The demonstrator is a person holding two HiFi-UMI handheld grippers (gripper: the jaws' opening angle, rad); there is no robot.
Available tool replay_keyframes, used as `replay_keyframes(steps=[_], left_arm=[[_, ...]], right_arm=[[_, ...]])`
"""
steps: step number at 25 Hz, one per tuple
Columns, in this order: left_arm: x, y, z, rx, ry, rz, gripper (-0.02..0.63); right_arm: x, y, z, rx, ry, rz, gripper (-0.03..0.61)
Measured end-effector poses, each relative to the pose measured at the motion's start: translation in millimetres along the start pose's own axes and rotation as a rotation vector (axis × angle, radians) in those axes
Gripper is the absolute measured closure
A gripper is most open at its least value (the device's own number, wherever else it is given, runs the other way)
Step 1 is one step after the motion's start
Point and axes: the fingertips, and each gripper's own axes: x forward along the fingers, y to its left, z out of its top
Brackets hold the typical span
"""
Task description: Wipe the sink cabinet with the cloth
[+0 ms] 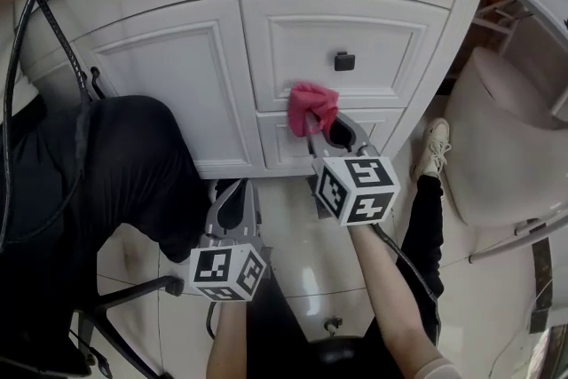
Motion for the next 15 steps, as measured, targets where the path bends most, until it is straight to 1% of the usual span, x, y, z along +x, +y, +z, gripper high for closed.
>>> replay_keyframes(steps=[5, 8, 10, 12, 14, 15], left_arm=[[16.9, -26.9, -10.8, -0.011, 0.007, -0.033, 0.600], [26.9, -49.1, -18.4, -0.001, 0.020, -0.062, 0.600], [33.0, -62.7, -20.9, 0.003, 0.024, -0.081, 0.600], [36.5, -72.8, -21.8, 0.010, 0.024, -0.093, 0.600], [37.6, -77.8, -22.0, 0.017, 0.022, -0.093, 0.600], [37.2, -78.0, -22.0, 0.018, 0.022, -0.088, 0.600]], right_arm=[[-53.9, -113.9, 14.8, 0.049, -0.060, -0.240, 0.514], [-80.5, -170.2, 15.5, 0.069, -0.059, -0.355, 0.514], [-91.4, -192.7, 14.0, 0.069, -0.046, -0.392, 0.514], [-98.9, -199.7, 13.3, 0.076, -0.046, -0.403, 0.515], [-103.9, -189.9, 12.6, 0.090, -0.063, -0.384, 0.515], [-104.4, -178.8, 11.7, 0.095, -0.072, -0.361, 0.515]])
